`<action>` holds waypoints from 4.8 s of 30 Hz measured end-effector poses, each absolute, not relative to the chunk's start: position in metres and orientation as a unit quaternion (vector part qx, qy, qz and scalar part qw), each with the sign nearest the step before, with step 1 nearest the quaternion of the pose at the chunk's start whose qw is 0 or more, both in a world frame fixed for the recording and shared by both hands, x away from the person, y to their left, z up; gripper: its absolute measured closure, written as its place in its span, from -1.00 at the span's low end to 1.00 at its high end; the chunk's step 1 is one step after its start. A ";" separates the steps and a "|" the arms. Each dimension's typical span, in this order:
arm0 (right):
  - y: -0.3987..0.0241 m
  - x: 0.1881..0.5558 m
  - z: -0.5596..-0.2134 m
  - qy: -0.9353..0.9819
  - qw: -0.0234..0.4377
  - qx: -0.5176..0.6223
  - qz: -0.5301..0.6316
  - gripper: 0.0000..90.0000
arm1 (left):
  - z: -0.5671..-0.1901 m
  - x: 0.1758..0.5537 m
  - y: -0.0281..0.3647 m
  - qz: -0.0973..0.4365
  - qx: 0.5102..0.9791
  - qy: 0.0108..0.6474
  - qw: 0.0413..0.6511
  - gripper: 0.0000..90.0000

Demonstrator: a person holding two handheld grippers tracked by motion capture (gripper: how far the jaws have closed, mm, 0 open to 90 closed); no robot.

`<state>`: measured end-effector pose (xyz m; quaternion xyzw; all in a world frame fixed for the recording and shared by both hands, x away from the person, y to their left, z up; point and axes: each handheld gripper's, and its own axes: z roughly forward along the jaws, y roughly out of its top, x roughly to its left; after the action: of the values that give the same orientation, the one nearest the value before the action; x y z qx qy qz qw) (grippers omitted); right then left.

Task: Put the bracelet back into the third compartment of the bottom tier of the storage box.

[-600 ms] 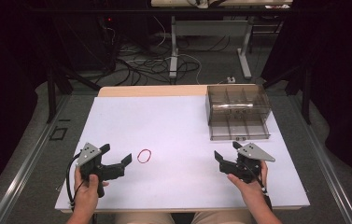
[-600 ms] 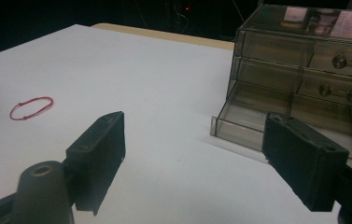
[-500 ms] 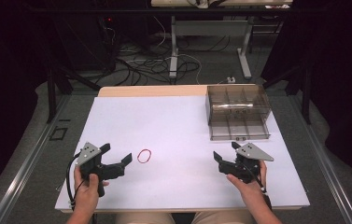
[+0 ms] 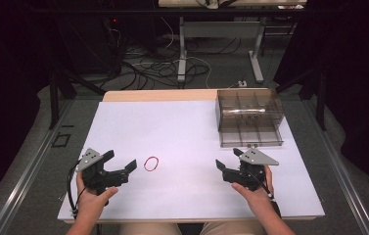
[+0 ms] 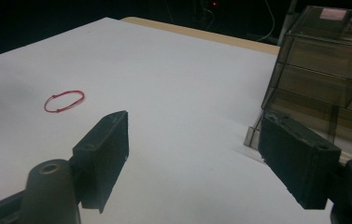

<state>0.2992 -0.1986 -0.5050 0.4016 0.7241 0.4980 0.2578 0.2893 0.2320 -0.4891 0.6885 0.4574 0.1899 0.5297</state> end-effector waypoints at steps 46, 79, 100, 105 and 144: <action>-0.095 0.354 -0.469 0.815 0.179 0.324 0.445 -0.28 | -0.496 0.281 0.235 0.219 0.695 0.480 0.489 -0.93; -0.007 0.390 -0.493 0.856 0.116 0.340 0.371 0.36 | -0.496 0.280 0.239 0.219 0.695 0.485 0.483 -0.92; 0.009 0.406 -0.519 0.846 0.089 0.407 0.333 0.49 | -0.497 0.281 0.241 0.213 0.695 0.487 0.484 -0.92; 0.011 0.408 -0.523 0.842 0.075 0.421 0.328 0.54 | -0.497 0.281 0.240 0.212 0.696 0.488 0.483 -0.92; 0.024 0.415 -0.553 0.820 0.041 0.463 0.334 0.82 | -0.497 0.281 0.243 0.209 0.694 0.488 0.487 -0.92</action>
<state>0.4152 0.0236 -0.5529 0.4633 0.8198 0.3342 0.0410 0.2810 0.2425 -0.4968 0.6939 0.4875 0.2094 0.4869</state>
